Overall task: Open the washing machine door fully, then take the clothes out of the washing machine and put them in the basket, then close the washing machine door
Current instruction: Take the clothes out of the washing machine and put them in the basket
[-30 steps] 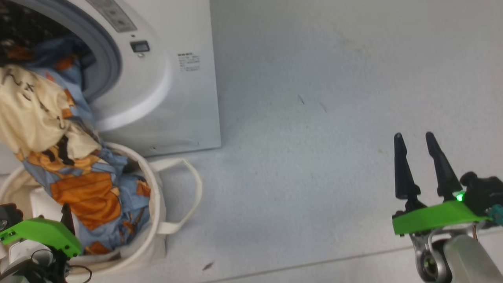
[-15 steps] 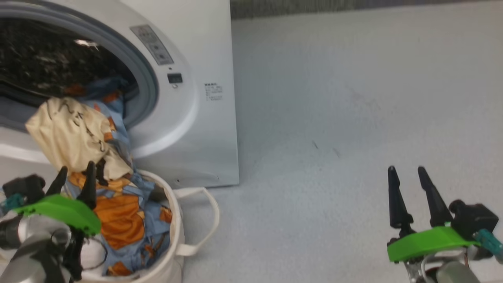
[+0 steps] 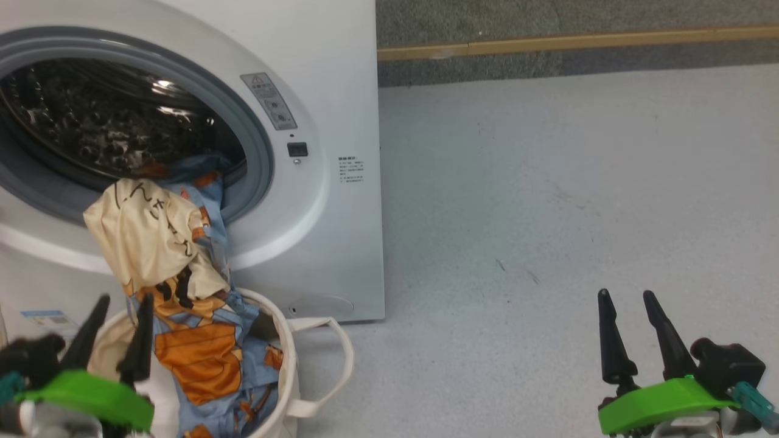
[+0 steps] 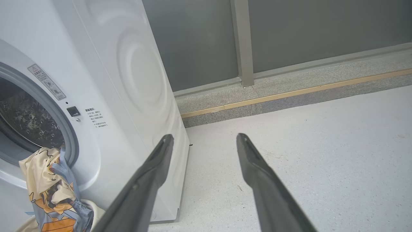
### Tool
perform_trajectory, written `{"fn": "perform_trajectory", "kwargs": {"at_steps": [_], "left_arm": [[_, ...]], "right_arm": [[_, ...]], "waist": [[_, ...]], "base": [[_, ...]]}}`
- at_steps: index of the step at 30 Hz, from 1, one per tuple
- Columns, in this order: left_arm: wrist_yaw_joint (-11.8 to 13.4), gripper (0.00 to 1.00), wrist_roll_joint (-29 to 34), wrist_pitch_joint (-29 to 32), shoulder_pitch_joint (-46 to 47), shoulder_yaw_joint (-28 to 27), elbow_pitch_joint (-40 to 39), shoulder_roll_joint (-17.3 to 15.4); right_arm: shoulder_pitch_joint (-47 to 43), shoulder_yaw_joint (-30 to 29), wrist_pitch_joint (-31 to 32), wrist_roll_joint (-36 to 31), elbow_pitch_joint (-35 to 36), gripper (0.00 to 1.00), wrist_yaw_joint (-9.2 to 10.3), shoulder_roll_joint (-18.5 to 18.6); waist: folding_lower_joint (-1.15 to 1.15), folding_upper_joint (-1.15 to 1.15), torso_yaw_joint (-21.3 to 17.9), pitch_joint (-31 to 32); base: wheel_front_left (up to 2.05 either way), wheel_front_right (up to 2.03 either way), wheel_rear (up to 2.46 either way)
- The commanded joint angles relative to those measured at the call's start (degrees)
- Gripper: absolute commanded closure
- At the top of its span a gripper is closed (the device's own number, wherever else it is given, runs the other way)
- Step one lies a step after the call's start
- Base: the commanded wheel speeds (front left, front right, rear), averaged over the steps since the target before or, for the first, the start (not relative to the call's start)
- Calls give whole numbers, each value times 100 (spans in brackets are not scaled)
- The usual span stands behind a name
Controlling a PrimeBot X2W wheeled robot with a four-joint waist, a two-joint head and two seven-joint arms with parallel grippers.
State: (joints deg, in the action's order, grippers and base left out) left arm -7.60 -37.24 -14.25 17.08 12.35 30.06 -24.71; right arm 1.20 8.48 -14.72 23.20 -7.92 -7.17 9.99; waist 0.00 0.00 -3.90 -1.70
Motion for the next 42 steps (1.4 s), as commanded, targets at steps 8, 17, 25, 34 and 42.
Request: {"fn": "perform_trajectory", "kwargs": {"at_steps": [8,17,25,34,42], "left_arm": [[178,0,-69,-33,-664,-351,-966,-379],[184,0,-140,5,-828,-374,-1061,-472],[175,0,-189,-9,-868,-376,-994,-469],[167,0,-207,-26,-797,-388,-887,-475],[161,0,-166,-37,-527,-327,-664,-413]], "right_arm": [[-20,20,-28,-111,175,0,-32,117],[-57,-29,-28,-109,190,0,-32,160],[-69,4,-28,-112,195,0,-32,191],[-56,-1,-28,-107,196,0,-32,211],[-18,48,-28,-100,195,0,-32,208]], "waist": [[0,0,-14,153],[0,0,-78,179],[0,0,-157,192],[0,0,-154,163],[0,0,-168,87]], "base": [[0,0,0],[0,0,0],[0,0,0],[0,0,0],[0,0,0]]}}
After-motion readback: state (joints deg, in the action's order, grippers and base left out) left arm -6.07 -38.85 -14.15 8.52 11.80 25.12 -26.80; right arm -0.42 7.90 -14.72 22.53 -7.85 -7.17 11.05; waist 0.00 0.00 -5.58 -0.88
